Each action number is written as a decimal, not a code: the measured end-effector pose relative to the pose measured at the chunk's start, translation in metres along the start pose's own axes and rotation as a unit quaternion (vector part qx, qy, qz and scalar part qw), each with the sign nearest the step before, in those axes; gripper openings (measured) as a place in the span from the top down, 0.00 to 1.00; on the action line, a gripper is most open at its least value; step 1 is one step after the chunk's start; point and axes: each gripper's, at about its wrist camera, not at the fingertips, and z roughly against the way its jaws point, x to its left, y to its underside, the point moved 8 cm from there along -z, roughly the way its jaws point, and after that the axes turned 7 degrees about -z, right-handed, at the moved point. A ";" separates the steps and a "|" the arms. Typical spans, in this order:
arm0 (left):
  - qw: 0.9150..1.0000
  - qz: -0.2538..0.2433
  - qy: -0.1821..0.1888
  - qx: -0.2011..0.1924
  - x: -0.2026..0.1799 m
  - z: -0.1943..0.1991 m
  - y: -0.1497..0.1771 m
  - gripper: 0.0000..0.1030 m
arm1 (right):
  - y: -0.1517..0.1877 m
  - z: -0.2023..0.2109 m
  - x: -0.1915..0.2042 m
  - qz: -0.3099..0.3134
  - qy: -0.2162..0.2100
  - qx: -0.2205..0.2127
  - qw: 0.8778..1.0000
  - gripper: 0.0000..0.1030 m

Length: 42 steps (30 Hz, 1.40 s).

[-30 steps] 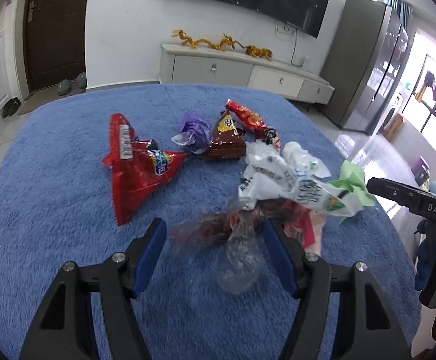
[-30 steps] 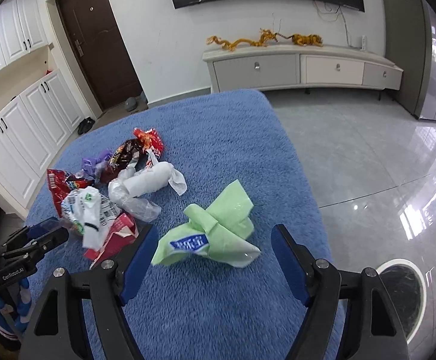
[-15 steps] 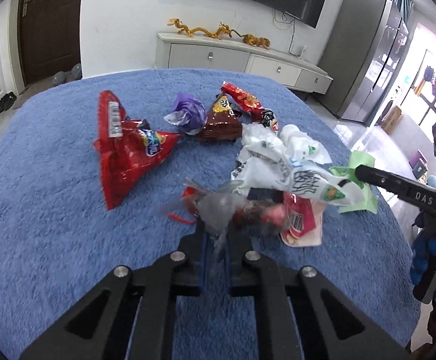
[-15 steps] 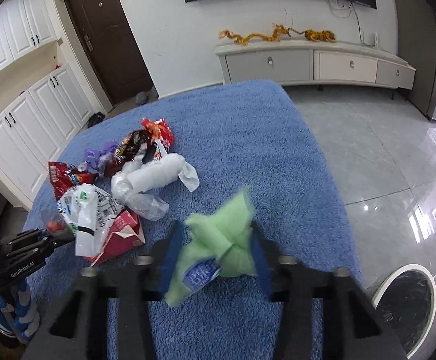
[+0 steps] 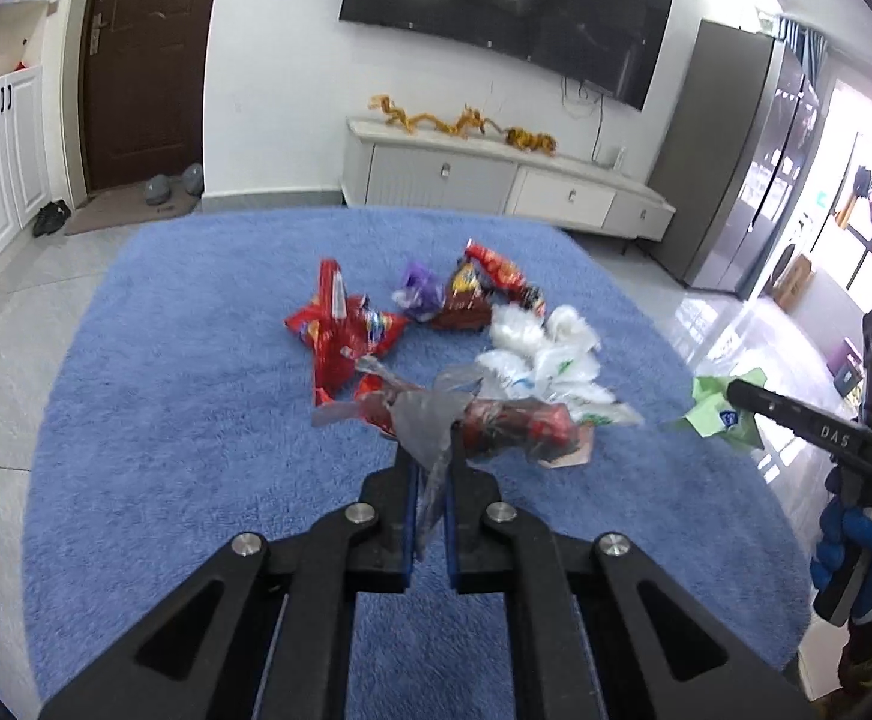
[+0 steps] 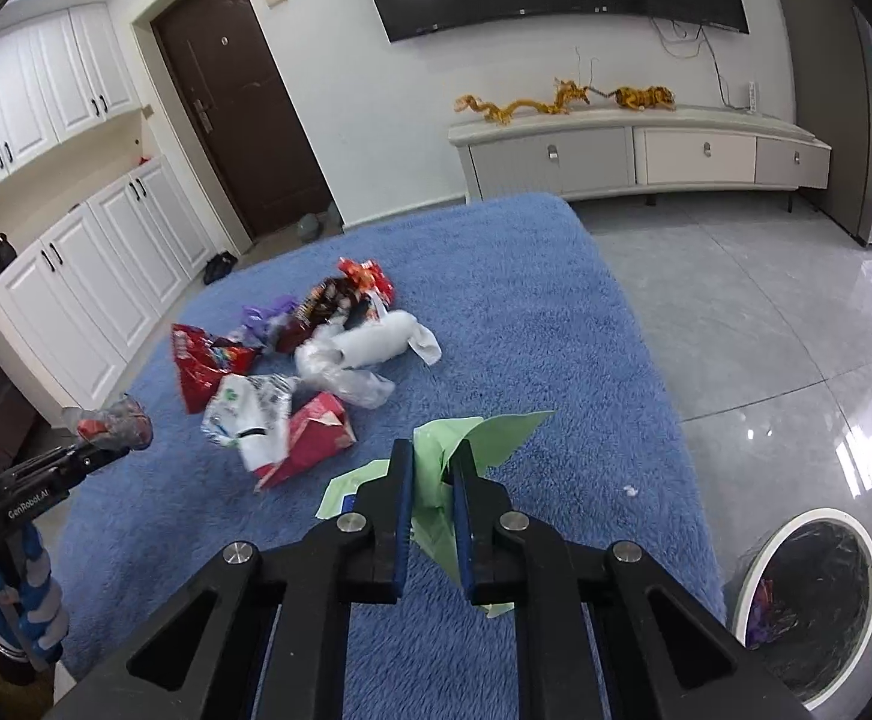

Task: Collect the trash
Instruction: 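Carry the held trash to the bin and open both tools over it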

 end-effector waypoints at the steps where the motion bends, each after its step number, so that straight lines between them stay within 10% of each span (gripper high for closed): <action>1: 1.000 -0.001 0.002 -0.007 -0.003 0.007 -0.004 0.94 | -0.001 0.005 -0.001 -0.003 -0.002 -0.006 1.000 0.89; 11: 0.995 -0.074 0.066 -0.029 -0.101 0.020 -0.033 0.94 | -0.015 0.090 -0.055 -0.052 0.031 -0.093 0.994 0.89; 20: 0.974 -0.162 0.159 0.019 -0.260 -0.034 -0.042 0.94 | 0.008 0.156 -0.186 -0.144 0.137 -0.128 0.972 0.89; 36: 0.925 -0.256 0.257 0.115 -0.489 -0.152 -0.014 0.92 | 0.067 0.145 -0.347 -0.277 0.189 -0.090 0.938 0.84; 42: 0.915 -0.235 0.290 0.155 -0.517 -0.182 -0.003 0.92 | 0.083 0.140 -0.375 -0.305 0.193 -0.081 0.929 0.60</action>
